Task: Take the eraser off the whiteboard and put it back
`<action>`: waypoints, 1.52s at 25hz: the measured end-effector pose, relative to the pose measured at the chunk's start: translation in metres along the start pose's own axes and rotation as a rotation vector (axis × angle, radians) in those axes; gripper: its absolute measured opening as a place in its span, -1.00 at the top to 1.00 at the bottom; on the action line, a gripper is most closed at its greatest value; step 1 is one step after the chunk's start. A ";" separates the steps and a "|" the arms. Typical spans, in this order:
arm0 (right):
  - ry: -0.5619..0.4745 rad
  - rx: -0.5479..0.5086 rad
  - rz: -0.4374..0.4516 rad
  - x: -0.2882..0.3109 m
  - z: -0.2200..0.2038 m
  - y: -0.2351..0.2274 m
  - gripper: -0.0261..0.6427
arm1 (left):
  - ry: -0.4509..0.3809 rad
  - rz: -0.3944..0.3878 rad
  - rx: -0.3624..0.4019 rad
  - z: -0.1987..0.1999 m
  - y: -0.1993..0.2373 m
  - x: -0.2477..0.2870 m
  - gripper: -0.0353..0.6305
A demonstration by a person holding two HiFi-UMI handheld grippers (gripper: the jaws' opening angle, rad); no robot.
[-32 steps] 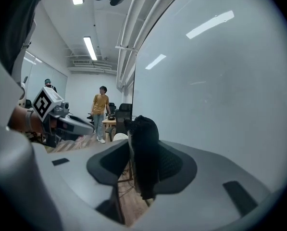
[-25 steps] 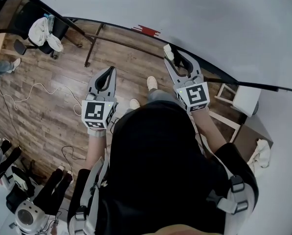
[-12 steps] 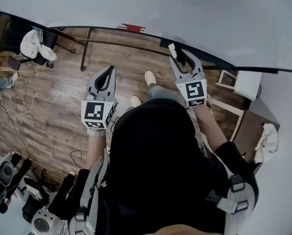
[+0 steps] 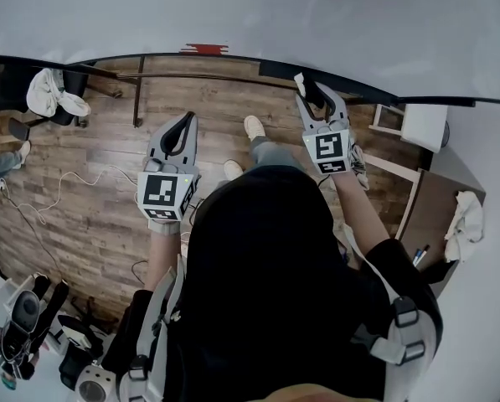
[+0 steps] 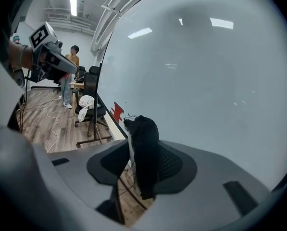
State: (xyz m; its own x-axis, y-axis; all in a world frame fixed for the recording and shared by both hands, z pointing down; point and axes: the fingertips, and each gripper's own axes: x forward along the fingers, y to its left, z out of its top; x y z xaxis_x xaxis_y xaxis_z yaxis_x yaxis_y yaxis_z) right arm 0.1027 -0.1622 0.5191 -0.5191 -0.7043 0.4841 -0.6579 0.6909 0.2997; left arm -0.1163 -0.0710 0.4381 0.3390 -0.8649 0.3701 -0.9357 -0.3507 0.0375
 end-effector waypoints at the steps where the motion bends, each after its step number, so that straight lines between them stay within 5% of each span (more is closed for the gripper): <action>1: 0.012 -0.009 -0.009 0.001 -0.006 -0.003 0.42 | 0.003 -0.004 0.002 0.000 -0.001 0.002 0.87; 19: 0.194 -0.269 -0.100 0.038 -0.074 -0.029 0.42 | 0.045 -0.030 0.032 0.001 -0.010 0.025 0.87; 38: 0.320 -0.457 -0.081 0.067 -0.098 -0.030 0.39 | 0.073 -0.006 0.011 -0.006 -0.002 0.027 0.87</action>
State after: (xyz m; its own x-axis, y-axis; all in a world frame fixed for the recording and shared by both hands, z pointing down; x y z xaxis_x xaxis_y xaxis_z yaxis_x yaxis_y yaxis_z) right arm 0.1408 -0.2145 0.6228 -0.2387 -0.7225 0.6489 -0.3482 0.6874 0.6373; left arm -0.1063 -0.0917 0.4534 0.3360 -0.8346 0.4365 -0.9325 -0.3600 0.0295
